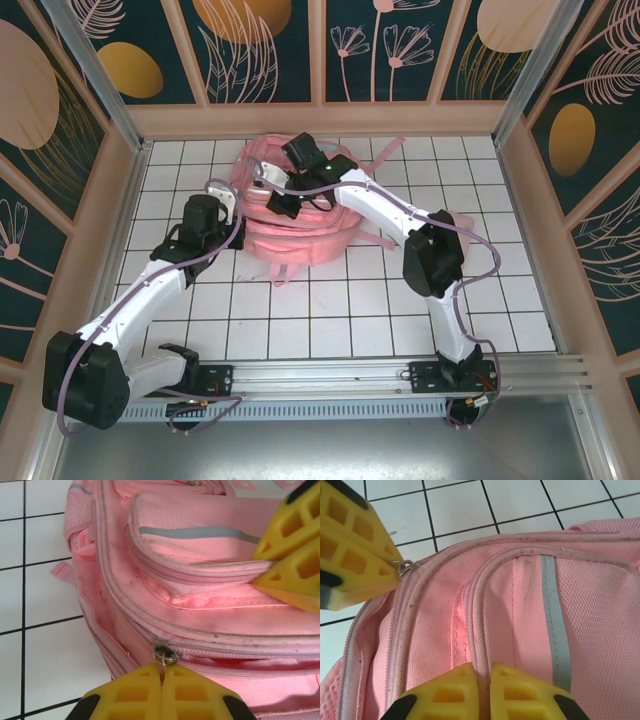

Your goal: Pack the student bag

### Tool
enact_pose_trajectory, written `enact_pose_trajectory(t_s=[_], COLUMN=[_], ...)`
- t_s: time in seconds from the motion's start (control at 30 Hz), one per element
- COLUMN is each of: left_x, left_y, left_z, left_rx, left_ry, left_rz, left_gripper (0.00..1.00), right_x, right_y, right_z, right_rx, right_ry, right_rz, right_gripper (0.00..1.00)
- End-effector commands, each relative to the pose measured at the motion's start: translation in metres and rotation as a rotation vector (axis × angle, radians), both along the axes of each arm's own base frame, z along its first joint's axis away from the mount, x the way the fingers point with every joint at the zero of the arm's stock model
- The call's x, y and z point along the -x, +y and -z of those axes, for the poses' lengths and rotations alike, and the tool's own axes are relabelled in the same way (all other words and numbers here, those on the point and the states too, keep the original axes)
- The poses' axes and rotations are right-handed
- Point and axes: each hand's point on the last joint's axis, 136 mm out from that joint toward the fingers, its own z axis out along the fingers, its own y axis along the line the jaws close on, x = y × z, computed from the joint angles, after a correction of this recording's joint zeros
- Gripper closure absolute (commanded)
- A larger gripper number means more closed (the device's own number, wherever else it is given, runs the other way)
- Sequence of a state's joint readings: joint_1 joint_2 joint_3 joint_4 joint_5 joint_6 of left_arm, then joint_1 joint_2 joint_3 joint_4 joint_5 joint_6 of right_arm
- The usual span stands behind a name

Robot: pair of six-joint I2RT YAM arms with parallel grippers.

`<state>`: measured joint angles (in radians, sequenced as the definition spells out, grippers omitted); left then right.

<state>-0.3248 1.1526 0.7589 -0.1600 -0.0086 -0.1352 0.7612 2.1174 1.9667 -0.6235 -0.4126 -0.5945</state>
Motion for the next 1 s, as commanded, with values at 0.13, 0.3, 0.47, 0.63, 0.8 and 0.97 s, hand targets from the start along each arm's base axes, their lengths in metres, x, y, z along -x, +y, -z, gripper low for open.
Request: enact_pose_trajectory(t_s=[0.13,0.3,0.47,0.63,0.8,0.97], left_x=[-0.026,-0.034,-0.048,-0.059,-0.049,-0.036], left_y=[0.037,0.035,0.019,0.02,0.033,0.043], left_z=[-0.025,-0.023,-0.016,-0.013,-0.02,-0.028], left_rx=[-0.031,-0.016,0.057,0.082,0.093,0.105], left_ry=[-0.097,-0.09,-0.058,-0.028,-0.018,-0.031], left_rz=[-0.237,-0.23,-0.193,-0.238,-0.322,-0.374], left_gripper=[1.0,1.0,1.0,0.82,0.36,0.14], right_x=[0.031,0.036,0.045,0.038,0.004,-0.037], right_y=[-0.033,-0.034,-0.031,-0.047,-0.092,-0.189], right_z=[-0.032,-0.028,-0.036,-0.054,-0.071,-0.055], right_rx=[-0.011,-0.021,-0.06,-0.102,-0.166,-0.204], right_ry=[-0.017,0.015,0.046,0.052,0.078,0.251], right_rz=[-0.055,-0.07,-0.088,0.057,0.45,0.988], right_gripper=[0.97,0.97,0.89,0.66,0.35,0.17])
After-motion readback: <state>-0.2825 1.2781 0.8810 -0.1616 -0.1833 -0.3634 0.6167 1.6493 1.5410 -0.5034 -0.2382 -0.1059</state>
